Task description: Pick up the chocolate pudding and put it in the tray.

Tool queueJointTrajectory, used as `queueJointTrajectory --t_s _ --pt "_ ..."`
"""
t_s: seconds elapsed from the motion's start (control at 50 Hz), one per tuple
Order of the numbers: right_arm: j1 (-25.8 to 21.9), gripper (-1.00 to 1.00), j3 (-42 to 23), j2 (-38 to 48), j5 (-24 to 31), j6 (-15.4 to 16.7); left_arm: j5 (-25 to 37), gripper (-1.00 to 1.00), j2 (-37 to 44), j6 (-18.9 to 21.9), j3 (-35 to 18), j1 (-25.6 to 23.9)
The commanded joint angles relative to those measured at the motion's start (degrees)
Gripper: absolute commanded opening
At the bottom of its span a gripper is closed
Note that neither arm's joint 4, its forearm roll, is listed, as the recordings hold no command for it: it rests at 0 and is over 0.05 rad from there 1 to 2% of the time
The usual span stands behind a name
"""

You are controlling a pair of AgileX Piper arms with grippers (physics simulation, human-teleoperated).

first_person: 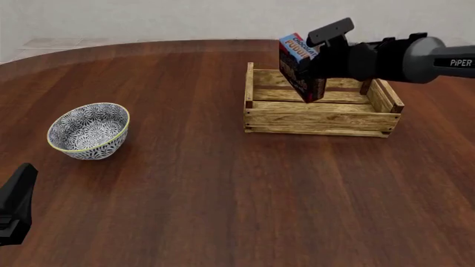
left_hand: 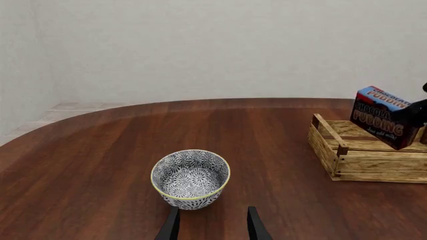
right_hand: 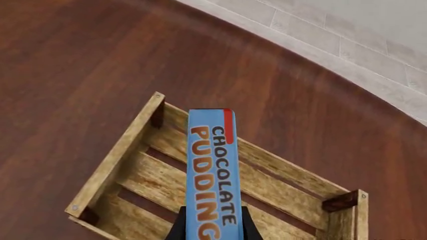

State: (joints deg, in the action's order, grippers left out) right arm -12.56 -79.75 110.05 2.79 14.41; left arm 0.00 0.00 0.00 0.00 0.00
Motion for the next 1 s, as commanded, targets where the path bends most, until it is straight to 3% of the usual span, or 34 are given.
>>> queueJointTrajectory --t_s 0.02,1.0 --pt "0.4 -1.00 -0.3 1.2 -0.7 -1.5 0.0 1.00 0.0 0.0 0.0 0.0" --pt "0.7 -1.00 0.4 3.7 -3.0 -3.0 0.0 1.00 0.0 0.0 0.0 0.0"
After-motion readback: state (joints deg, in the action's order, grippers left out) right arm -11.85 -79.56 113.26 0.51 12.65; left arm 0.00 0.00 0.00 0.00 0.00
